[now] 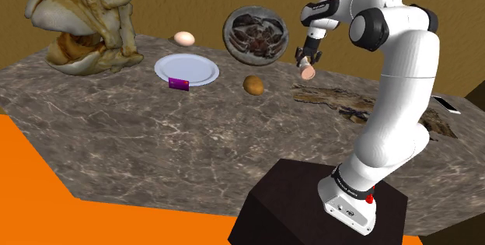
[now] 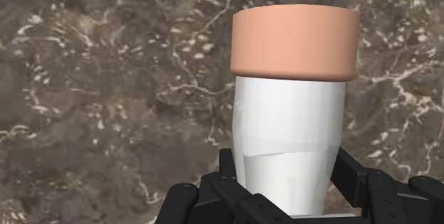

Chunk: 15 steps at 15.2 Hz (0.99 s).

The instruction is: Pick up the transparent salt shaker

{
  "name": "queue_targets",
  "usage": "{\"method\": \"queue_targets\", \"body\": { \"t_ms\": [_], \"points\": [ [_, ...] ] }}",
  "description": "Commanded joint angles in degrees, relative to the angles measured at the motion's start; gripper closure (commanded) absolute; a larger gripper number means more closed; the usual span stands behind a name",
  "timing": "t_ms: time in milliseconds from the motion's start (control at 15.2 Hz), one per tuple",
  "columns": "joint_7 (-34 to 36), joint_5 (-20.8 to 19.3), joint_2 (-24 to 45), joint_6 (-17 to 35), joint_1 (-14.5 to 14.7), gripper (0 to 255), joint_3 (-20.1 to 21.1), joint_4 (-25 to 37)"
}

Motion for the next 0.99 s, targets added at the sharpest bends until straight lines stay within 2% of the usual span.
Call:
{"method": "queue_targets", "body": {
  "t_ms": [0, 792, 924],
  "points": [
    [0.1, -0.2, -0.6, -1.1, 0.1, 255, -0.1, 0.6],
    [0.7, -1.1, -2.3, -9.5, -0.2, 255, -0.6, 7.5],
    [0.7, -1.1, -2.3, -9.7, -0.2, 255, -0.6, 7.6]
  ]
}}
